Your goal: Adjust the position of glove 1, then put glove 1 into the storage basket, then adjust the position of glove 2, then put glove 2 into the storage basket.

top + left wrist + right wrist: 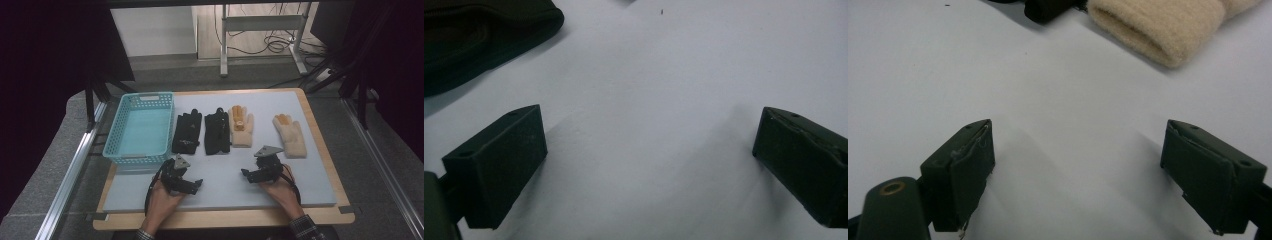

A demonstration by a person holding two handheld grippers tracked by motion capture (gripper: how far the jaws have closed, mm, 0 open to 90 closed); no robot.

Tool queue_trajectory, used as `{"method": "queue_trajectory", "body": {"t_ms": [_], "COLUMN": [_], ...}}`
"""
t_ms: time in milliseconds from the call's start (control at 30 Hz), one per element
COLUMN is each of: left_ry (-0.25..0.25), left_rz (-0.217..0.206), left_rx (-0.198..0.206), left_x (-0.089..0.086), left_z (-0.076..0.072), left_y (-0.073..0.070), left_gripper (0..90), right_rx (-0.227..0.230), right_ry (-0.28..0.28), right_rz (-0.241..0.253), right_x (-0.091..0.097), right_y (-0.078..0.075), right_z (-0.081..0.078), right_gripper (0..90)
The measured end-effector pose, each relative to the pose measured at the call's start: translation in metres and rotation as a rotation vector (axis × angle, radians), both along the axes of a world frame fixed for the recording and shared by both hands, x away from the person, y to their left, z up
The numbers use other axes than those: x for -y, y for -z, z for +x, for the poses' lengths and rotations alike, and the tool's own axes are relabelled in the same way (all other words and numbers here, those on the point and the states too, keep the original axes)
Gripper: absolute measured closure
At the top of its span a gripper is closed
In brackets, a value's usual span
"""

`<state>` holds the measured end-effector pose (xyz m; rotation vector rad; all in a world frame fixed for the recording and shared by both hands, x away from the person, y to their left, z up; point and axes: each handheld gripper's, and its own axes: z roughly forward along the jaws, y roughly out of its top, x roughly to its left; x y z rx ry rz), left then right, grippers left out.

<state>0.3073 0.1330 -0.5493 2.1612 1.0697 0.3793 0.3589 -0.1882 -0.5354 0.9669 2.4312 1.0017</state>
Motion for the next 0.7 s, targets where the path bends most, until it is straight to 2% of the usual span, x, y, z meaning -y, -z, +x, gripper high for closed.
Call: {"method": "queue_trajectory", "body": {"t_ms": [700], "left_ry": [0.000], "left_rz": [-0.001], "left_rx": [0.001], "left_x": [-0.0002], "left_z": [0.0000], "left_y": [0.0003], "left_gripper": [1.1], "right_rx": [-0.005], "right_ry": [0.004], "right_rz": [0.000], "right_x": [0.0001], "right_y": [0.0001], "right_z": [0.0005], "right_gripper": [11.6]}}
